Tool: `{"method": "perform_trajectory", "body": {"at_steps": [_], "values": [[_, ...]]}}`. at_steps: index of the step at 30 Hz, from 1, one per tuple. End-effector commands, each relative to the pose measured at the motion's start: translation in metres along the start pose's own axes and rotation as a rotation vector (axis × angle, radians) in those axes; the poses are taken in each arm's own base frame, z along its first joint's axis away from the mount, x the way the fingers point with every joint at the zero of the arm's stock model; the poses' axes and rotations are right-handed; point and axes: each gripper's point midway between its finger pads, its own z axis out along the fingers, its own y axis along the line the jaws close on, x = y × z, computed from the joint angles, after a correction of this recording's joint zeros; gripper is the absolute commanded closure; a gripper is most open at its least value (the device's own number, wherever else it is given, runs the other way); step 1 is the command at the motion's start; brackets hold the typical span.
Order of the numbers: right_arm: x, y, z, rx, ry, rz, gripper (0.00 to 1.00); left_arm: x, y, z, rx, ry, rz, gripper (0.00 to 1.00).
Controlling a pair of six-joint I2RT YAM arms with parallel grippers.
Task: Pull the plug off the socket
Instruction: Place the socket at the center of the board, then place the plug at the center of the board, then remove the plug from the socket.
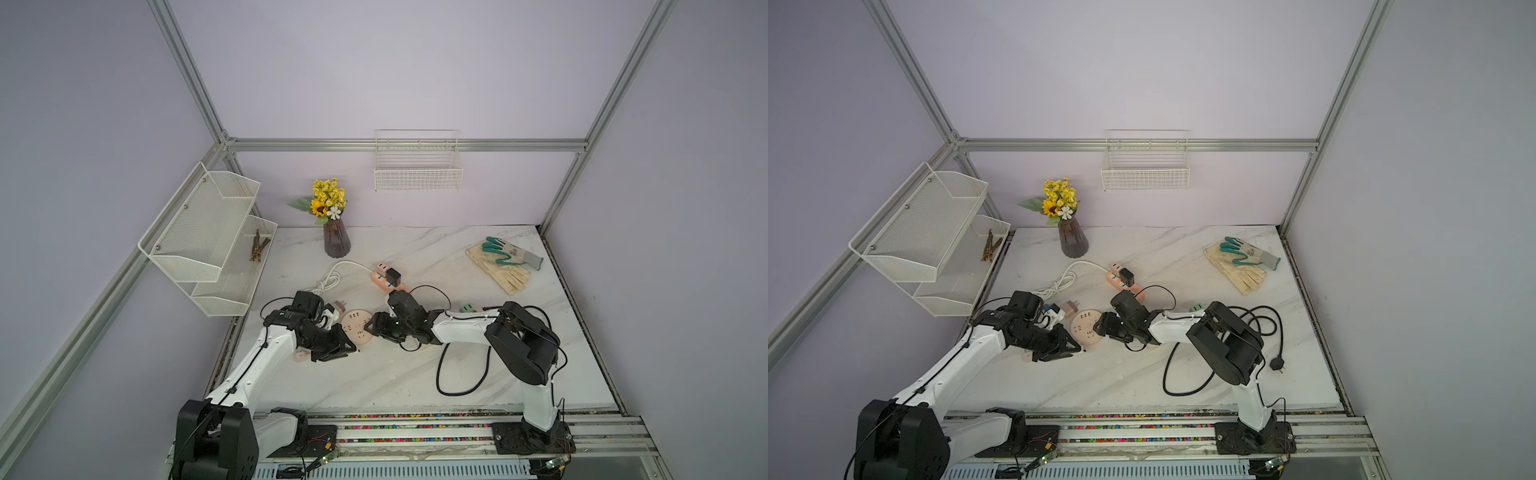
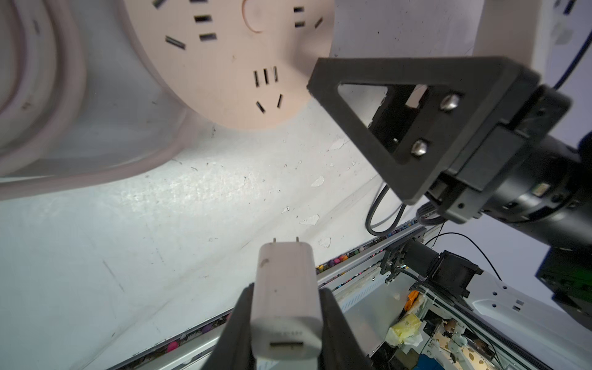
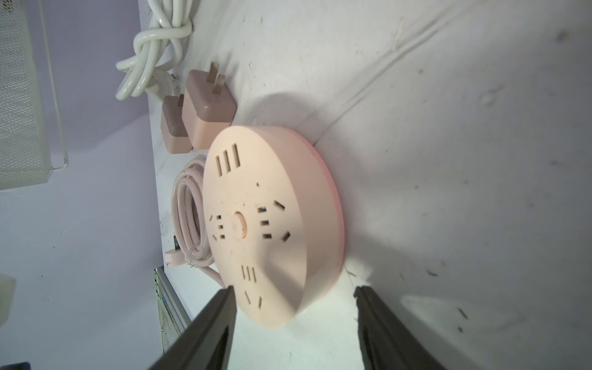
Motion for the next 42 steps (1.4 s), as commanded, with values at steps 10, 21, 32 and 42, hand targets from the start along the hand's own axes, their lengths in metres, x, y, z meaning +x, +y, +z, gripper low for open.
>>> {"method": "perform_trajectory", "body": {"at_steps": [10, 21, 32, 42], "values": [[-0.050, 0.020, -0.091, 0.176, -0.242, -0.250, 0.36, 0.006, -0.016, 0.049, 0.058, 0.016, -0.008, 0.80], [-0.074, -0.007, -0.137, 0.427, -0.352, -0.332, 0.29, 0.004, 0.002, 0.053, -0.042, -0.027, -0.025, 0.53], [-0.091, -0.045, -0.204, 0.602, -0.350, -0.377, 0.29, -0.053, -0.033, 0.019, -0.102, -0.302, 0.185, 0.50], [-0.102, -0.075, -0.230, 0.607, -0.253, -0.337, 0.40, -0.080, -0.176, 0.057, -0.035, -0.570, 1.006, 0.63]]}}
